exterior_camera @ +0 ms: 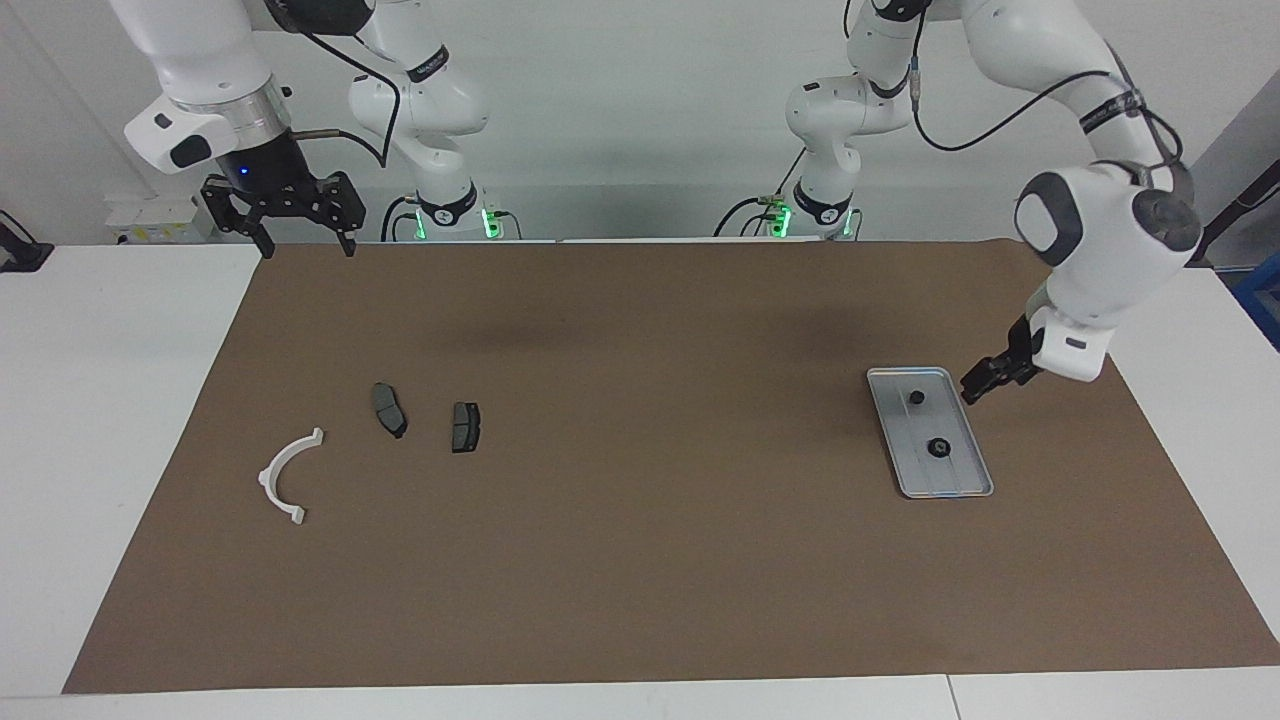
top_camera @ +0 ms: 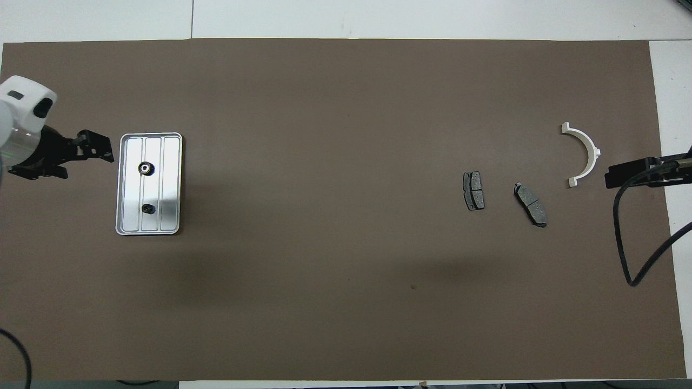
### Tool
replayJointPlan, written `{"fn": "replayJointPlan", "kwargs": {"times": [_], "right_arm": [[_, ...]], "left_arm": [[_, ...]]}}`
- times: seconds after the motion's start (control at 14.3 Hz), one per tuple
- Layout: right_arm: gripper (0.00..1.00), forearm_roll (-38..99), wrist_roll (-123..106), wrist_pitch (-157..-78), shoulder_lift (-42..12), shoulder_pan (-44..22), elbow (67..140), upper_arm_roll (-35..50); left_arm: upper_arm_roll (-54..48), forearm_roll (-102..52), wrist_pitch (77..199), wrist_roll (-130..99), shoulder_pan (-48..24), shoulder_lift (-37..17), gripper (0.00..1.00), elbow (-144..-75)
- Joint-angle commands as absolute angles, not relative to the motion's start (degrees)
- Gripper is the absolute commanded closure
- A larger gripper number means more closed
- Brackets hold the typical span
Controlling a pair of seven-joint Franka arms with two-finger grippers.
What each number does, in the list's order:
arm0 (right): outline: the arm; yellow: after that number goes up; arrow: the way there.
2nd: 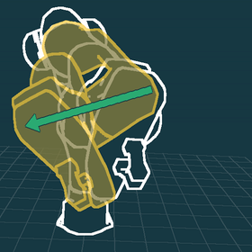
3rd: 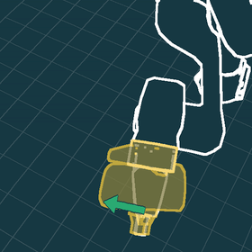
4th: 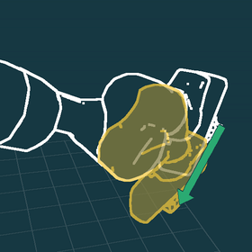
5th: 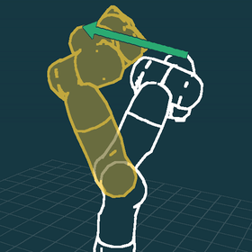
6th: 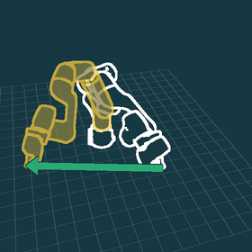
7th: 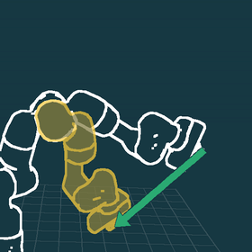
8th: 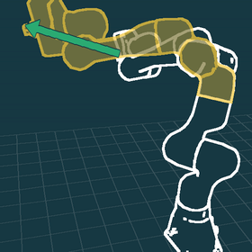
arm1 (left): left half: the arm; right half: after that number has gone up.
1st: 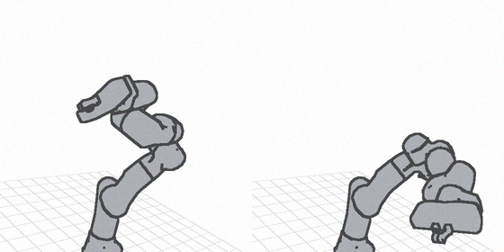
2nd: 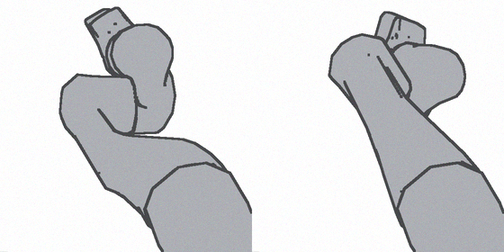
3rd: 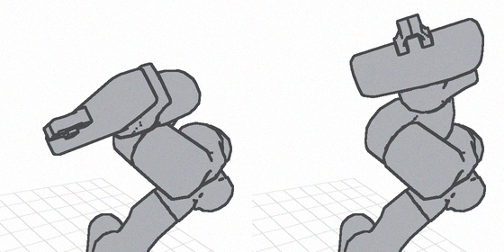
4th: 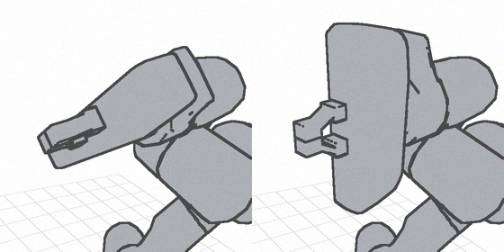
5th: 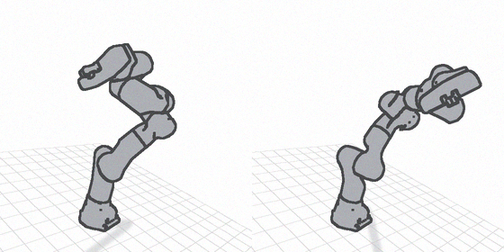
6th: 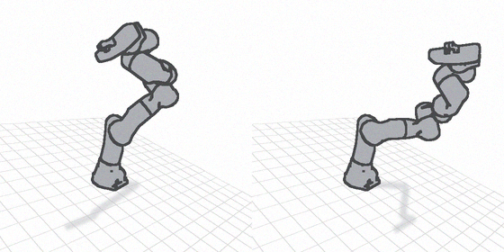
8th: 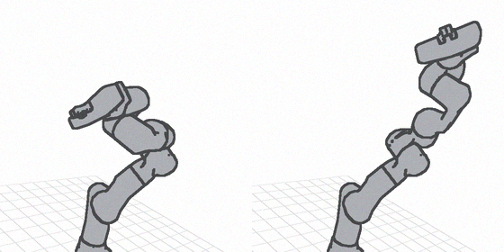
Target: Pick bearing gear from pile to tray
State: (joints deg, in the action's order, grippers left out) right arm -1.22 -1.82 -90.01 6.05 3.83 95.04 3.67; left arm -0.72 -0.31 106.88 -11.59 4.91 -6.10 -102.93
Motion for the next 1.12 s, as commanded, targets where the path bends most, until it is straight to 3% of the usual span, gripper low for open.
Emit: {"fn": "replayJointPlan", "kwargs": {"times": [0.0, 0.28, 0.7, 0.84, 1.05], "right_arm": [[0.0, -0.88, -2.46, -90.79, 6.15, 4.39, 95.36, 4.04], [0.0, -0.79, -0.7, -92.11, 6.15, 4.57, 95.45, 4.04], [0.0, 0.79, -0.62, -92.11, 6.24, 4.57, 95.54, 4.04], [0.0, 0.88, -0.53, -92.02, 6.24, 4.22, 95.54, 4.13], [0.0, 2.89, -0.18, -92.28, 6.24, 4.13, 95.62, 4.13]], "left_arm": [[-0.97, -1.32, 98.73, -10.72, 5.27, 3.05, 0.0, -104.77], [-1.75, -1.32, 94.05, -10.9, 5.01, 6.85, 0.0, -104.94], [-0.88, -0.88, 96.24, -10.9, 2.2, 7.03, 0.0, -106.43], [1.22, -0.79, 97.11, -9.94, -1.12, 6.25, 0.0, -105.47], [2.02, -0.79, 93.53, -9.84, -1.85, 0.81, 0.0, -97.14]]}}
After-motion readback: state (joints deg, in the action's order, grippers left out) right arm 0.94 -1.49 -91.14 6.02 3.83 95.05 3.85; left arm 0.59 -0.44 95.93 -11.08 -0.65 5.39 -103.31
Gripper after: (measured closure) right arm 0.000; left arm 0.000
